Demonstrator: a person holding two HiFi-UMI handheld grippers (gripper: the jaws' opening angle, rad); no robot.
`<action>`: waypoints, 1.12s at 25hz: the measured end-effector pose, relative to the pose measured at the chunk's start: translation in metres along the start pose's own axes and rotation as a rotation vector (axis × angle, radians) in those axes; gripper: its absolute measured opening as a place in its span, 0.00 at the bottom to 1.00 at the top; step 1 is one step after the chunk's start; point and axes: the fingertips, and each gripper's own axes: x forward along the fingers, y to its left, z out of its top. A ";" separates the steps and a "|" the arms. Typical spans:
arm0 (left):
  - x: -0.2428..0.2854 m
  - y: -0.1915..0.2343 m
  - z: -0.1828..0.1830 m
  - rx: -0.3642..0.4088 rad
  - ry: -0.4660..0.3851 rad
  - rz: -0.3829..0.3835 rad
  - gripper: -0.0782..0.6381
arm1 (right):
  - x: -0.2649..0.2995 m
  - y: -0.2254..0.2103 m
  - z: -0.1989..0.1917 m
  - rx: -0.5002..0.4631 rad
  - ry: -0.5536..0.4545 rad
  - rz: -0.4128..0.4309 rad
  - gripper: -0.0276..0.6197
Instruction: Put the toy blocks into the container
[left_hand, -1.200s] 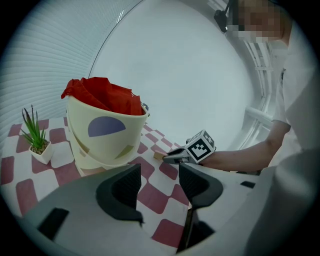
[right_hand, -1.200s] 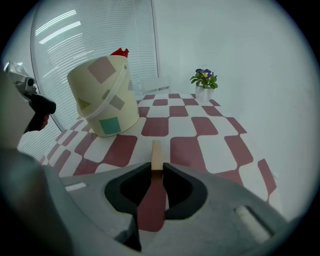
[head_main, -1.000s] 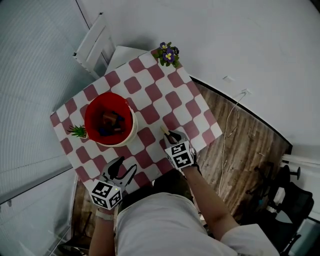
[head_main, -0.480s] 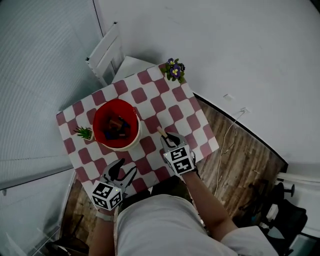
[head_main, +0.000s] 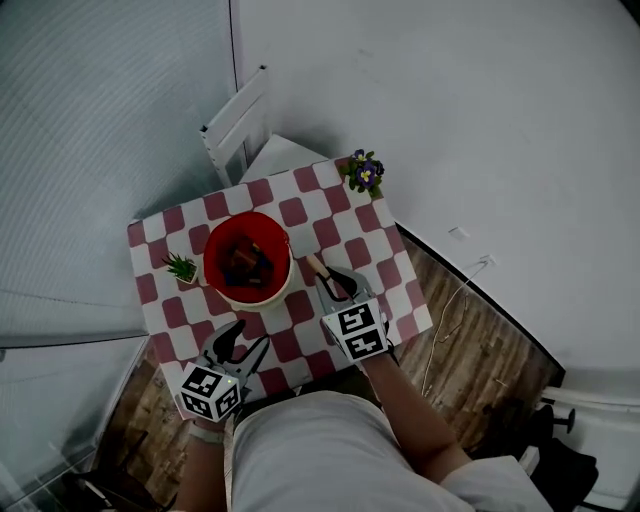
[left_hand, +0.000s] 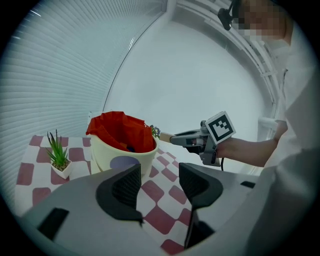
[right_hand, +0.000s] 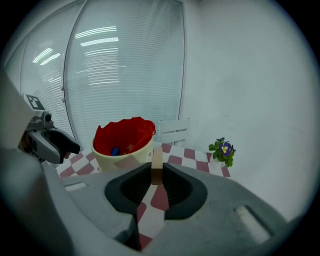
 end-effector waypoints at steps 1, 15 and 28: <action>-0.001 0.001 0.002 -0.001 -0.008 0.006 0.43 | 0.000 0.002 0.007 -0.010 -0.010 0.008 0.16; -0.020 0.007 0.019 -0.039 -0.118 0.088 0.43 | 0.011 0.053 0.070 -0.155 -0.073 0.163 0.16; -0.046 0.019 0.019 -0.086 -0.181 0.184 0.43 | 0.041 0.106 0.081 -0.282 -0.003 0.316 0.16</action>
